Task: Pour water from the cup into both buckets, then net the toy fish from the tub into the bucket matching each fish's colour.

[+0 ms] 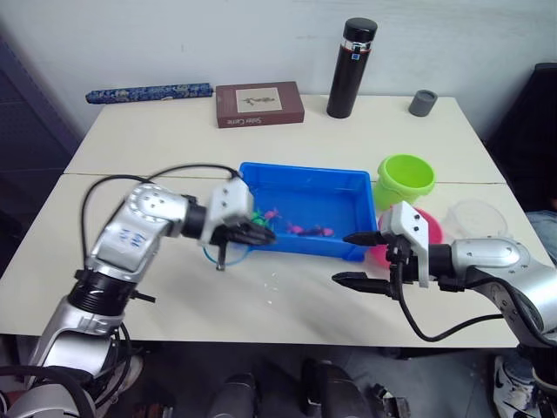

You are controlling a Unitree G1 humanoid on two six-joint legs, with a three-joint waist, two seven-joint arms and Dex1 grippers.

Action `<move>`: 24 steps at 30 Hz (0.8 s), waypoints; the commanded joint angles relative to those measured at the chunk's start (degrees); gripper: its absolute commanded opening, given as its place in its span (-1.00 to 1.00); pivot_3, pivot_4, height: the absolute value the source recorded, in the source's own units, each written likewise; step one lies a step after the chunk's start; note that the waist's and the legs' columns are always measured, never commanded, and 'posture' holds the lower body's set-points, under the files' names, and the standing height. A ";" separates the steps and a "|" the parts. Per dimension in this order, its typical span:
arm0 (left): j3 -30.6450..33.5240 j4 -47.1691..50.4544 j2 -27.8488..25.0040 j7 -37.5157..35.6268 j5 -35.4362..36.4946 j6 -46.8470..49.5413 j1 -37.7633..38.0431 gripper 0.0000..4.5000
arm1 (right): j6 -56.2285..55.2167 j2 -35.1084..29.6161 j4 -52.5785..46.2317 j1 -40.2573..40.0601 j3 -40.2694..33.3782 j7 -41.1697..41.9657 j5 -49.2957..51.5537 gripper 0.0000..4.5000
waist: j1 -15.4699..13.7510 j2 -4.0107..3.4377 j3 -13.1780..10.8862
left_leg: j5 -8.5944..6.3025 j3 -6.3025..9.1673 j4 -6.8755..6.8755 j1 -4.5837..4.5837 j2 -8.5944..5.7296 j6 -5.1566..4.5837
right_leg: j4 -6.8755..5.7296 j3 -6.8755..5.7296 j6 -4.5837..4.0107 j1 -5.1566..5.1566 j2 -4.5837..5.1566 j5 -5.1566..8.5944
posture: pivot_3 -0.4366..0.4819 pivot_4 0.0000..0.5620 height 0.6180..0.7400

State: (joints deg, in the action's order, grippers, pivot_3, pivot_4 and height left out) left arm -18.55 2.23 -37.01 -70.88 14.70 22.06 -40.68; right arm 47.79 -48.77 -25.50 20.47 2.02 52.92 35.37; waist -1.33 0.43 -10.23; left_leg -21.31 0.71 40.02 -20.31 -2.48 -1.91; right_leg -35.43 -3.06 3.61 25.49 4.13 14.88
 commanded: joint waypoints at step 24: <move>-2.30 -7.52 6.39 -4.66 -3.82 -7.48 -6.55 -0.98 | 2.85 4.17 -5.89 0.16 1.60 -3.59 1.22 1.00 | -0.19 0.00 0.00 | 0.02 0.02 0.06 -0.04 -0.03 -0.04 | -0.01 0.00 0.02 0.00 0.02 -0.01 | -0.05 -0.47 0.99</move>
State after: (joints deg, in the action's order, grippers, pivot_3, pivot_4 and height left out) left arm -22.45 -5.41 -30.63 -75.16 10.92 15.31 -45.78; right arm 51.33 -44.53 -29.20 20.92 4.38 49.29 35.84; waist -1.53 0.43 -10.24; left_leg -21.30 0.74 40.08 -20.35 -2.51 -1.95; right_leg -35.44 -3.06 3.63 25.49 4.14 14.87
